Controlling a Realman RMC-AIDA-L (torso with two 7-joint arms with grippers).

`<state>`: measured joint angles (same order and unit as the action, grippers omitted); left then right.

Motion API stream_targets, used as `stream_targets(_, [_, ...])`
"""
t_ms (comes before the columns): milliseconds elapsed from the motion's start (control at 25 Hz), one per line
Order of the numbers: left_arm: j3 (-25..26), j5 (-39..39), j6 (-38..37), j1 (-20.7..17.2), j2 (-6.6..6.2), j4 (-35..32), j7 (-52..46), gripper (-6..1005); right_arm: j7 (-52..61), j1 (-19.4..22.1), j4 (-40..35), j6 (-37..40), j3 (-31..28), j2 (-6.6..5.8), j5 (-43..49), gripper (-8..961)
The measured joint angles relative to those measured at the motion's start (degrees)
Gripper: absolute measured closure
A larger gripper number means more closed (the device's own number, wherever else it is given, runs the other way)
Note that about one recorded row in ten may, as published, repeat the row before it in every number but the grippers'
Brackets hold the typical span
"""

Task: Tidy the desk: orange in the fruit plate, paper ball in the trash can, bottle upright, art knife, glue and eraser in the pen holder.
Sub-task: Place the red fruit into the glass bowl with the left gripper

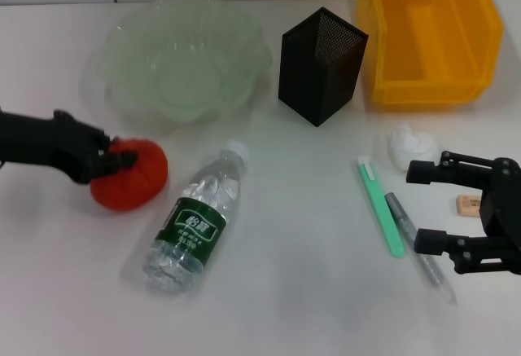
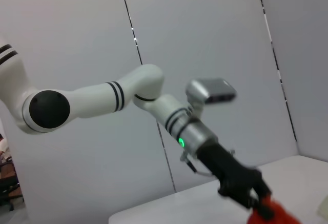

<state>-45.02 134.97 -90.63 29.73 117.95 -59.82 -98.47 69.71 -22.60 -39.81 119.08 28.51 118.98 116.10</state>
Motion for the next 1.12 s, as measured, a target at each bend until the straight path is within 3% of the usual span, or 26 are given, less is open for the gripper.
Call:
stream_targets(120, [1.9, -4.3, -1.9, -0.7, -0.14, -2.1, 0.5, 809, 0.0, 0.3, 0.1, -0.3, -0.1, 0.02, 0.0, 120])
stream_targets(160, [5.1, -10.5, -3.9, -1.6, -0.90, -3.8, 1.1, 811, 0.0, 0.5, 0.2, -0.5, -0.1, 0.02, -0.1, 120])
stream_targets(240, [7.8, -15.7, -4.0, -1.9, -1.63, -3.8, 1.2, 816, -0.3, 0.9, 0.5, -0.5, -0.2, 0.03, -0.5, 120])
stream_targets(280, [11.5, -22.7, -2.6, -1.8, -2.05, -1.9, 1.0, 818, -1.3, 1.6, 0.9, -0.6, -0.2, 0.03, -0.7, 120])
stream_targets(320, [11.5, -22.7, -2.6, -1.8, -2.05, -1.9, 1.0, 820, -1.3, 1.6, 0.9, -0.6, -0.2, 0.03, -0.7, 120])
stream_targets(440, [14.7, -32.2, 2.0, -0.4, -2.02, 4.7, 1.6, 826, -2.7, 2.1, 2.4, -0.8, -0.5, 0.03, -0.9, 120])
stream_targets(560, [12.4, -34.3, 8.1, 1.9, -1.87, 9.2, 3.1, 826, -3.1, 2.4, 3.5, -1.4, -1.0, 0.00, -0.9, 120])
stream_targets(800, [2.7, -33.8, 26.0, 5.4, 0.31, 11.9, 3.0, 822, -3.2, 2.5, 4.7, -2.0, -1.0, 0.04, -1.4, 121])
stream_targets(1000, [-1.8, -34.1, 31.2, 5.9, 0.60, 12.5, 0.3, 805, -4.5, 2.5, 6.9, -3.2, -2.0, 0.02, -1.4, 120])
stream_targets(1120, [-2.4, -34.2, 31.6, 5.7, 0.61, 12.7, 0.4, 678, -4.6, 2.7, 7.4, -3.9, -3.8, 0.02, -1.4, 120])
